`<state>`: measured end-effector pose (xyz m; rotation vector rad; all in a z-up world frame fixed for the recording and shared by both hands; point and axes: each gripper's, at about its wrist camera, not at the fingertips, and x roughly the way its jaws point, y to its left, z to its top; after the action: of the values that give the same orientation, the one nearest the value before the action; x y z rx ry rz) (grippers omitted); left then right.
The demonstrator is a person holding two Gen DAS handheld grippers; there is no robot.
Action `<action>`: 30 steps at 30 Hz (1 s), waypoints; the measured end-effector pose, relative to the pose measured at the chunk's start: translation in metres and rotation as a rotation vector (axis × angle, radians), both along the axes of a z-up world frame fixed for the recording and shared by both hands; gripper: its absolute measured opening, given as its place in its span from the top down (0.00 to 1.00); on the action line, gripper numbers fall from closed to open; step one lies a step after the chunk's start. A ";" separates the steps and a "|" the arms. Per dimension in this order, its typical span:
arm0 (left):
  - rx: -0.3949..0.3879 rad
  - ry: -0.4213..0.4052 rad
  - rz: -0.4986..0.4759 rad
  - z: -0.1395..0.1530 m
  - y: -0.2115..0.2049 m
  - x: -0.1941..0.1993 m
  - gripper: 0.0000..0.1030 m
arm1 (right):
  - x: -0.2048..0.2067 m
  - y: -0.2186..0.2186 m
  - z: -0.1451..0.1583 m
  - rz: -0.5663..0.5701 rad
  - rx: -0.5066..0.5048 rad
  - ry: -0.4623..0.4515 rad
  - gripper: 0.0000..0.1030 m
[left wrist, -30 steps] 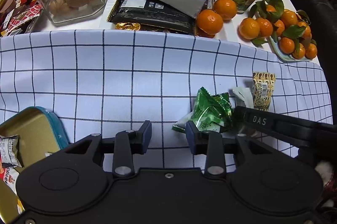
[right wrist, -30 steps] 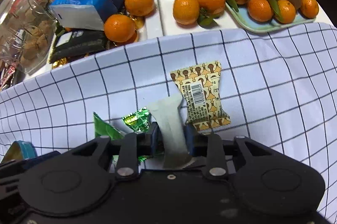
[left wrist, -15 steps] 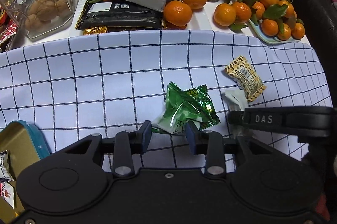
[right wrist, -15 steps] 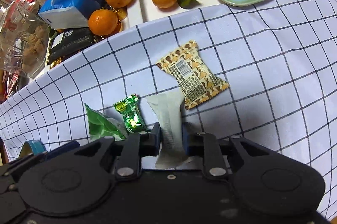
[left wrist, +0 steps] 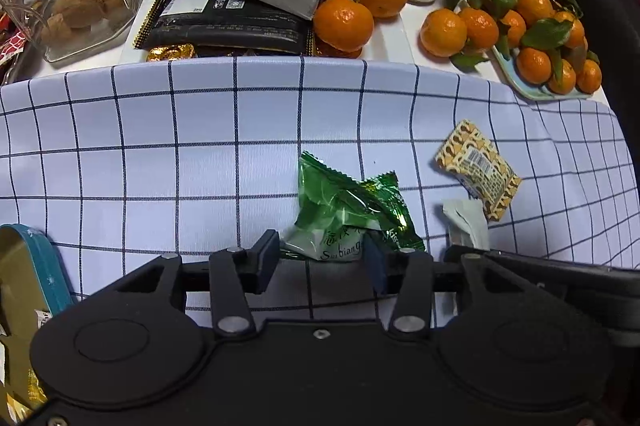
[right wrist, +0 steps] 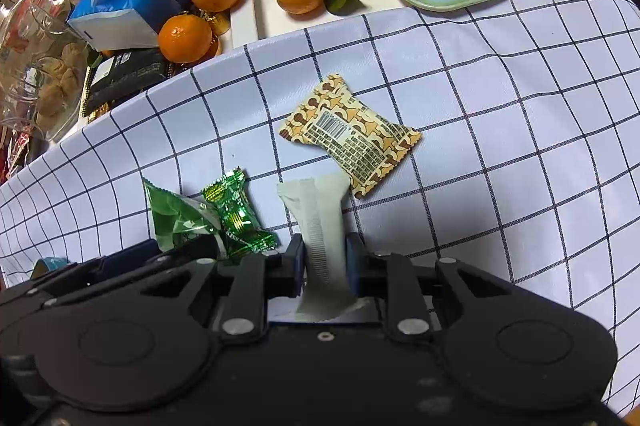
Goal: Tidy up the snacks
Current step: 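Grasp the green Sanbangu bag with the left tool while the right tool grasps the white bar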
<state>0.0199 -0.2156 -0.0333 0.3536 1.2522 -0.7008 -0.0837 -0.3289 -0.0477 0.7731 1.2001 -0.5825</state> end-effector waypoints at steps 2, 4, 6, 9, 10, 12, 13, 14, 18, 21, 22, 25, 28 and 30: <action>-0.017 0.004 0.015 0.001 -0.001 0.003 0.48 | -0.001 -0.002 0.000 -0.004 0.000 0.002 0.77; -0.027 0.003 0.032 0.002 -0.002 0.006 0.48 | -0.003 -0.002 0.001 -0.005 -0.003 0.002 0.77; -0.030 0.004 0.049 0.001 -0.003 0.009 0.48 | -0.003 -0.002 0.001 0.006 -0.011 0.003 0.78; -0.021 0.009 0.071 -0.004 -0.006 0.012 0.46 | -0.001 0.001 0.002 0.030 -0.032 0.008 0.78; -0.022 0.011 0.079 -0.006 -0.007 0.013 0.44 | -0.001 0.002 0.002 0.037 -0.039 0.011 0.78; -0.021 0.017 0.096 -0.009 -0.009 0.015 0.42 | 0.000 0.004 0.002 0.050 -0.048 0.015 0.78; -0.022 0.021 0.106 -0.011 -0.010 0.016 0.40 | 0.001 0.005 0.002 0.056 -0.051 0.016 0.78; -0.027 0.026 0.118 -0.012 -0.011 0.018 0.40 | 0.002 0.005 0.002 0.062 -0.053 0.016 0.76; -0.016 0.000 0.120 -0.014 -0.017 0.016 0.38 | 0.004 0.005 0.001 0.084 -0.047 0.012 0.70; -0.004 -0.025 0.103 -0.016 -0.023 0.012 0.32 | 0.004 0.005 0.001 0.087 -0.029 -0.010 0.60; -0.008 -0.026 0.102 -0.017 -0.024 0.011 0.28 | 0.004 0.005 0.000 0.080 -0.025 -0.017 0.58; -0.017 -0.045 0.126 -0.019 -0.026 0.006 0.24 | 0.002 0.005 0.001 0.069 -0.027 -0.029 0.58; -0.012 -0.055 0.142 -0.019 -0.028 0.005 0.23 | -0.001 0.008 0.001 0.069 -0.041 -0.047 0.56; 0.000 -0.042 0.139 -0.020 -0.030 0.007 0.24 | -0.002 0.009 0.001 0.060 -0.046 -0.049 0.56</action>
<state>0.0270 -0.2455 -0.0535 0.2771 1.2244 -0.5720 -0.0856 -0.3199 -0.0463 0.7062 1.1573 -0.5373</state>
